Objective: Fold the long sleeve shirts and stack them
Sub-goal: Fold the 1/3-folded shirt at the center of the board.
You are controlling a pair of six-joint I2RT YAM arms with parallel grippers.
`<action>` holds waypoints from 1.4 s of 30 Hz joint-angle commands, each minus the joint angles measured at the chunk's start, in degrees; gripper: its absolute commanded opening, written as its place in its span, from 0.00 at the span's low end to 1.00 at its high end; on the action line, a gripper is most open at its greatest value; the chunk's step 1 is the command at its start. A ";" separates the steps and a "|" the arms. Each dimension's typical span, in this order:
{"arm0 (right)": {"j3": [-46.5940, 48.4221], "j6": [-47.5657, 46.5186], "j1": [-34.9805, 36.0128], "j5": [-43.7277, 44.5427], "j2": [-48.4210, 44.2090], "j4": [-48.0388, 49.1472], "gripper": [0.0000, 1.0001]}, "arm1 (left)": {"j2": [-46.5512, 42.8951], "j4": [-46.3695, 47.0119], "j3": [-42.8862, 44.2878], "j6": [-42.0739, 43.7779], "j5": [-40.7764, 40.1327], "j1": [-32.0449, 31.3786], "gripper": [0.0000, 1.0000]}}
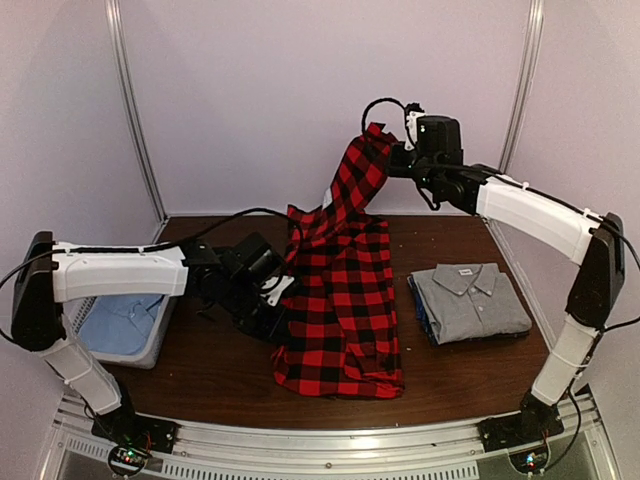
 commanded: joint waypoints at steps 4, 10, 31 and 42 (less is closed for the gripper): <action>-5.64 0.88 -3.52 1.60 -8.23 2.09 0.00 | 5.75 0.47 7.09 4.21 3.68 -2.84 0.00; -9.34 1.31 -6.20 1.31 -11.79 2.48 0.00 | 8.69 0.52 10.43 5.44 5.82 -3.81 0.00; -11.82 4.07 -7.99 -6.59 -10.58 1.33 0.00 | 17.37 2.39 12.04 8.59 16.45 -5.15 0.00; -26.40 10.88 -8.02 -9.51 -17.29 2.44 0.00 | 18.51 3.89 11.93 8.88 17.27 -5.18 0.23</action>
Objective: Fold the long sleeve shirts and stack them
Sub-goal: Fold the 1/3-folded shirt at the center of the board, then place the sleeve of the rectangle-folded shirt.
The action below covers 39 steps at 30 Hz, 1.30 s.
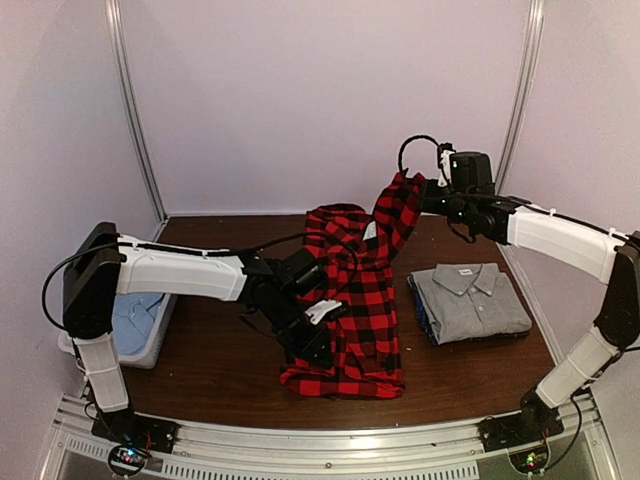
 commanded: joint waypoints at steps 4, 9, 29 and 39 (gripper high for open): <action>-10.67 5.62 -0.36 -4.49 -7.71 2.71 0.00 | -0.36 2.37 0.98 0.81 2.12 -0.36 0.31; -15.39 8.08 -0.08 -10.69 -9.33 4.44 0.00 | -2.44 2.43 2.39 0.39 2.04 0.61 0.33; -19.17 15.29 16.81 -22.56 2.21 9.43 0.00 | -12.91 15.30 -11.22 -8.51 1.65 17.32 0.29; -17.54 15.04 24.26 -23.07 10.24 7.60 0.00 | -13.40 18.31 -14.75 -9.45 1.26 18.05 0.29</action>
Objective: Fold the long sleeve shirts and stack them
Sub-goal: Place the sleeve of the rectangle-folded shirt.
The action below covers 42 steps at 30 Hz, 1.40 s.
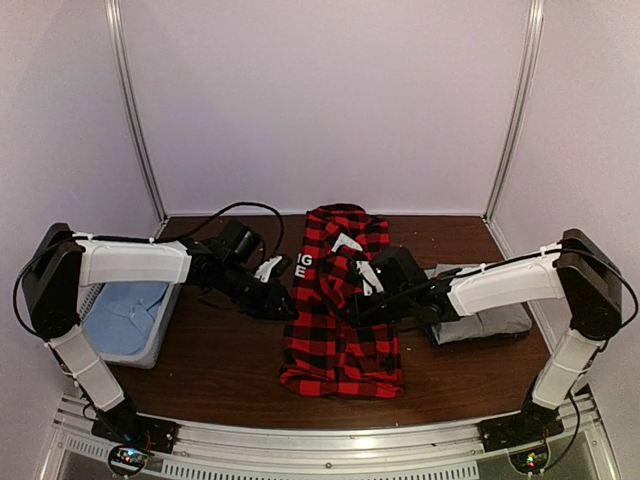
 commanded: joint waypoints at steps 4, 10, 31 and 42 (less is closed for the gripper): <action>1.00 0.43 2.98 -1.69 2.44 -0.52 0.00 | -1.77 4.34 -1.97 -0.86 -0.37 0.80 0.29; 0.74 0.02 4.79 -3.15 2.38 -0.85 0.00 | -2.03 5.26 -2.87 -1.23 -0.64 0.98 0.29; 1.33 -1.73 8.57 -3.55 4.68 -3.32 0.00 | -1.89 6.31 -4.39 -1.76 -0.79 1.07 0.27; 0.23 -1.37 9.74 -3.59 4.77 -3.35 0.00 | -1.33 7.75 -4.89 -2.48 0.59 1.07 0.27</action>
